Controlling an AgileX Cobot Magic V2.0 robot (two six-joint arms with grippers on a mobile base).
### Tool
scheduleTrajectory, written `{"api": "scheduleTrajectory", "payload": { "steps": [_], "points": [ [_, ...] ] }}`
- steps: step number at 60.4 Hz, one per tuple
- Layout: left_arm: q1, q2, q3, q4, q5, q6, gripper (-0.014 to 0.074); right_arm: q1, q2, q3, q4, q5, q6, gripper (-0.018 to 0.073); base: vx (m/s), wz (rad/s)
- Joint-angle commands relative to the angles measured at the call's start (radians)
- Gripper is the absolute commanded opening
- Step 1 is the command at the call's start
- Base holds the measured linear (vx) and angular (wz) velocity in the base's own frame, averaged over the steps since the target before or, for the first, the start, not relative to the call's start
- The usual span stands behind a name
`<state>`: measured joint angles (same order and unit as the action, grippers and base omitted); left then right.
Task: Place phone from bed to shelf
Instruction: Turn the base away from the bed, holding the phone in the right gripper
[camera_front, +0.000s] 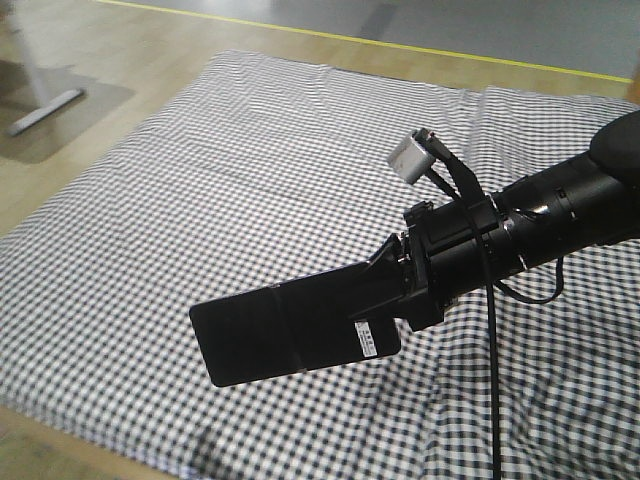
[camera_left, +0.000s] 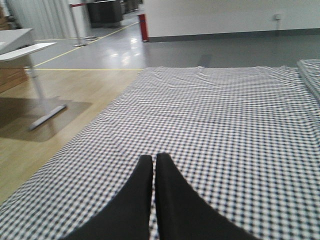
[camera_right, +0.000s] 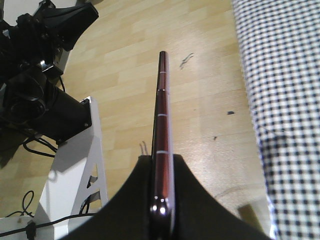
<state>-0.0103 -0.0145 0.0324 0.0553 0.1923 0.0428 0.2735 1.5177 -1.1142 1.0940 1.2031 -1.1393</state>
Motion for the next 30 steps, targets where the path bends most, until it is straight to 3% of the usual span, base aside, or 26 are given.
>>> {"api": "scheduleTrajectory", "payload": {
  "steps": [1, 30],
  "points": [
    [-0.002, -0.01, -0.026, -0.005, -0.073, -0.004, 0.0001, -0.004, -0.039, -0.024, 0.085, 0.087, -0.003, -0.0001, -0.14, 0.56],
    [-0.002, -0.01, -0.026, -0.005, -0.073, -0.004, 0.0001, -0.004, -0.039, -0.024, 0.085, 0.087, -0.003, -0.0001, -0.15, 0.59]
  ]
}}
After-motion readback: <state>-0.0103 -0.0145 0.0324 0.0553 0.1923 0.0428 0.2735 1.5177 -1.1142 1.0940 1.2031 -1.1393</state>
